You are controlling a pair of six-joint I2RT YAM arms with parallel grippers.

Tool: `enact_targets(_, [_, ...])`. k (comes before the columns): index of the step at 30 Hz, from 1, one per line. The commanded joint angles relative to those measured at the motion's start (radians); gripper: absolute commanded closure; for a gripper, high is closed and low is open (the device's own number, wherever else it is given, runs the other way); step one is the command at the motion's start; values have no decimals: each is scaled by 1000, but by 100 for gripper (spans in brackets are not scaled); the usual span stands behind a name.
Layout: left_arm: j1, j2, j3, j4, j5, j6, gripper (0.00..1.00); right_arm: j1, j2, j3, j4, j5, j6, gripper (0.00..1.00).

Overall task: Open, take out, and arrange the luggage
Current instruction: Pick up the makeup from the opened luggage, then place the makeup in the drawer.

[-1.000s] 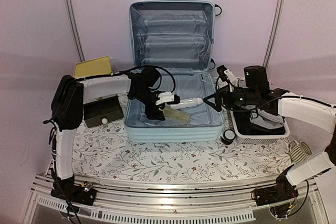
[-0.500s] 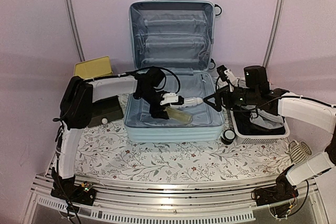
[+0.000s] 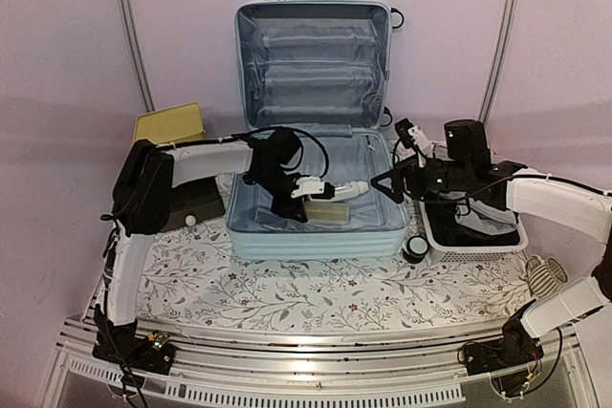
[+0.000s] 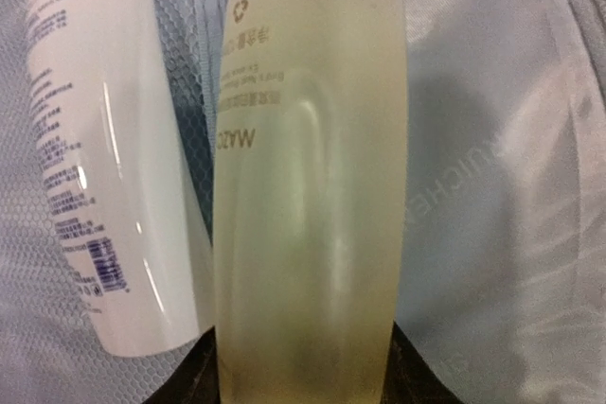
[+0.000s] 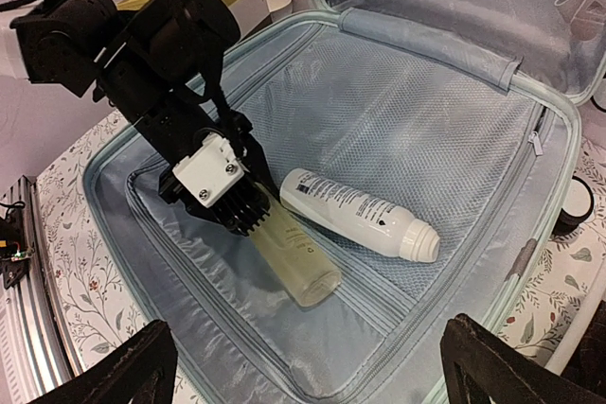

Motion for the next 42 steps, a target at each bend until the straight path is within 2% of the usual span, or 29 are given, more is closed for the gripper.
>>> enact_targets(1, [-15,-70,-80,-70,2,-34,69,7,-4,21,-2,-2,9,1])
enact_targets(12, [-28,-309,-319,119,-157,-148,75,8,-22,13,-3,1,9,1])
enact_targets(15, [-28,-416,-398,168,-208,-168,77,9,-23,13,-3,0,9,1])
enact_targets(23, [-27,-600,-567,265,-321,-255,77,11,-25,13,2,-7,9,1])
enact_targets(31, [-22,-703,-661,273,-380,-347,78,12,-23,10,11,-15,10,1])
enact_targets(42, [-5,-789,-708,296,-387,-409,78,13,-19,18,18,-21,9,1])
